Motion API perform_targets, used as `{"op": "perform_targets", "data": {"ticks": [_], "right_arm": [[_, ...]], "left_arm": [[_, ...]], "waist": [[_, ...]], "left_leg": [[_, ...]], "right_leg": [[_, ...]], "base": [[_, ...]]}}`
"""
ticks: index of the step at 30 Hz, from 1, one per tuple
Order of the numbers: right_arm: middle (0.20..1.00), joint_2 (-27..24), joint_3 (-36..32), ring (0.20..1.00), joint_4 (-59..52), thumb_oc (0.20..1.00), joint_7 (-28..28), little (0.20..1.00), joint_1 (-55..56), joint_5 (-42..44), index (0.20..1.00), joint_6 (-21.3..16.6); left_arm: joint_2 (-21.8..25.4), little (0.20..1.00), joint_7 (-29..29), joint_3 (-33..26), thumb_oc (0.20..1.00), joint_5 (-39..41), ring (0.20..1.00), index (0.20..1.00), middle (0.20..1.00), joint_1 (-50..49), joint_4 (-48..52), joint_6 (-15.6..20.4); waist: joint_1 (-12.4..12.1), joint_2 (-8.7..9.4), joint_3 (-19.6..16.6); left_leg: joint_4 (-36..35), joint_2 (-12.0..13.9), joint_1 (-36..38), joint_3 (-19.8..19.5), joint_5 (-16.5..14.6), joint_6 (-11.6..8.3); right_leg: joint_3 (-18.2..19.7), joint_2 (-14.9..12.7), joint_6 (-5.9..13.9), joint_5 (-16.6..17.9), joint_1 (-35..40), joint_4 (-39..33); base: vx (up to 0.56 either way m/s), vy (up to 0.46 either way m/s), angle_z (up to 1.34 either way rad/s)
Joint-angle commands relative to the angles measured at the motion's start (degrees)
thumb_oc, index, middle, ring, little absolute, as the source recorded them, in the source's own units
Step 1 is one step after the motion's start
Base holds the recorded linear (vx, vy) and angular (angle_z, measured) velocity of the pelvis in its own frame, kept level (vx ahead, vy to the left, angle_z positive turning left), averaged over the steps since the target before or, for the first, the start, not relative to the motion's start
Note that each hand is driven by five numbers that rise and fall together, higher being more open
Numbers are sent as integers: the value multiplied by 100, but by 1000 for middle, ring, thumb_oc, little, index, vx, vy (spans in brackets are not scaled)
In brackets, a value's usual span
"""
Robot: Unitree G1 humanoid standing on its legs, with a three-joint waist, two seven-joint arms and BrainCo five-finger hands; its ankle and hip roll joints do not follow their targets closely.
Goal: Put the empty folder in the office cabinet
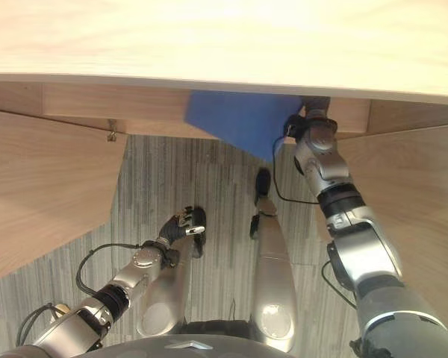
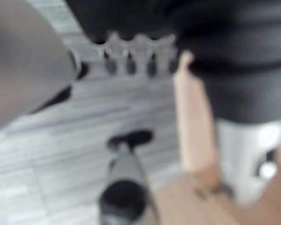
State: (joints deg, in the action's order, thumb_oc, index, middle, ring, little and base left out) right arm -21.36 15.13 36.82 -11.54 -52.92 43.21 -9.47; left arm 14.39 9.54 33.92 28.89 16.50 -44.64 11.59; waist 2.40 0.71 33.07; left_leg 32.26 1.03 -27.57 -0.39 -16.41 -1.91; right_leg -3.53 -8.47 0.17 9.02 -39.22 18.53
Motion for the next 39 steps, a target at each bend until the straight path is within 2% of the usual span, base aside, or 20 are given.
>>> {"op": "perform_targets", "data": {"ticks": [1,3,4,5,7,8,11,14,20,26,32,33,34,39], "right_arm": [[200,37,-375,200,-113,200,-618,200,-116,775,200,-1013],[200,273,-601,200,-160,200,-1307,200,-141,1072,200,-1334],[200,409,-742,200,-93,200,-1571,200,-177,1204,200,-1342],[200,409,-742,200,-93,200,-1571,200,-177,1204,200,-1342],[200,527,-864,200,55,200,-2013,200,-273,1245,200,-1486],[200,561,-914,200,152,200,-2029,200,-318,1410,200,-1480],[200,715,-954,200,470,200,-2362,200,-642,2034,200,-1747],[200,688,-950,200,623,200,-3018,200,-807,2291,200,-2138],[200,473,-898,200,1175,200,-3371,200,-1297,2749,200,-2173],[200,246,-805,200,1496,200,-3583,200,-1613,3180,200,-2447],[200,-231,-719,200,1722,200,-3737,200,-1978,3324,200,-2696],[200,-235,-715,200,1748,200,-3733,200,-1948,3325,200,-2692],[200,-399,-676,200,1839,200,-3732,200,-2054,3208,200,-2599],[200,-598,-612,200,1881,200,-3663,200,-2211,3360,200,-2456]], "left_arm": [[-9,1000,-23,206,1000,90,1000,1000,1000,-492,370,21],[-92,1000,-104,267,1000,144,1000,1000,1000,-475,346,9],[-167,1000,-155,285,1000,164,1000,1000,1000,-467,300,28],[-167,1000,-155,285,1000,164,1000,1000,1000,-467,300,28],[-234,1000,-199,315,1000,192,1000,1000,1000,-457,238,80],[-271,1000,-218,329,1000,183,1000,1000,1000,-458,209,101],[-315,1000,-310,422,1000,281,1000,1000,1000,-366,165,44],[-327,1000,-395,443,1000,355,1000,1000,1000,-364,176,-13],[-260,1000,-549,523,1000,519,1000,1000,1000,-357,247,-45],[-96,1000,-618,542,1000,674,1000,1000,1000,-435,427,-123],[210,1000,-490,515,1000,669,1000,1000,1000,-795,735,-99],[222,1000,-484,525,1000,670,1000,1000,1000,-848,740,-105],[296,1000,-383,515,1000,709,1000,1000,1000,-970,800,-53],[396,1000,-260,485,1000,659,1000,1000,1000,-1129,914,-64]], "waist": [[-54,-97,-328],[-64,-98,-328],[-72,-101,-328],[-72,-101,-328],[-88,-110,-328],[-102,-115,-328],[-162,-101,-328],[-205,-73,-328],[-326,-92,-328],[-445,-133,-328],[-653,-277,-328],[-682,-318,-328],[-743,-371,-328],[-815,-442,-328]], "left_leg": [[-490,41,861,12,-581,509],[-500,33,824,7,-553,518],[-528,25,833,3,-531,512],[-528,25,833,3,-531,512],[-570,26,835,10,-492,507],[-573,23,813,17,-476,510],[-514,16,705,24,-454,518],[-444,12,585,2,-444,520],[-336,13,231,-75,-370,506],[-172,53,-182,-163,-295,482],[188,185,-790,-251,-89,443],[211,207,-671,-304,-202,444],[365,269,-831,-294,-2,384],[619,335,-1153,-333,272,306]], "right_leg": [[282,102,626,254,-573,-291],[276,135,601,227,-524,-314],[271,159,583,212,-478,-345],[271,159,583,212,-478,-345],[264,184,554,195,-440,-369],[257,189,543,188,-426,-370],[253,218,501,154,-364,-376],[242,235,483,128,-344,-372],[193,241,441,35,-401,-294],[102,238,373,-155,-548,-51],[-37,319,169,-758,-762,729],[-17,356,213,-918,-673,839],[-78,375,121,-1134,-671,1053],[-135,404,-24,-1448,-719,1400]], "base": [[11,-6,9],[0,0,0],[0,0,0],[0,0,0],[0,0,0],[16,-14,-3],[35,-42,-2],[35,-50,2],[56,-69,7],[78,-100,5],[140,-128,13],[277,-194,18],[224,-128,12],[143,-137,2]]}}
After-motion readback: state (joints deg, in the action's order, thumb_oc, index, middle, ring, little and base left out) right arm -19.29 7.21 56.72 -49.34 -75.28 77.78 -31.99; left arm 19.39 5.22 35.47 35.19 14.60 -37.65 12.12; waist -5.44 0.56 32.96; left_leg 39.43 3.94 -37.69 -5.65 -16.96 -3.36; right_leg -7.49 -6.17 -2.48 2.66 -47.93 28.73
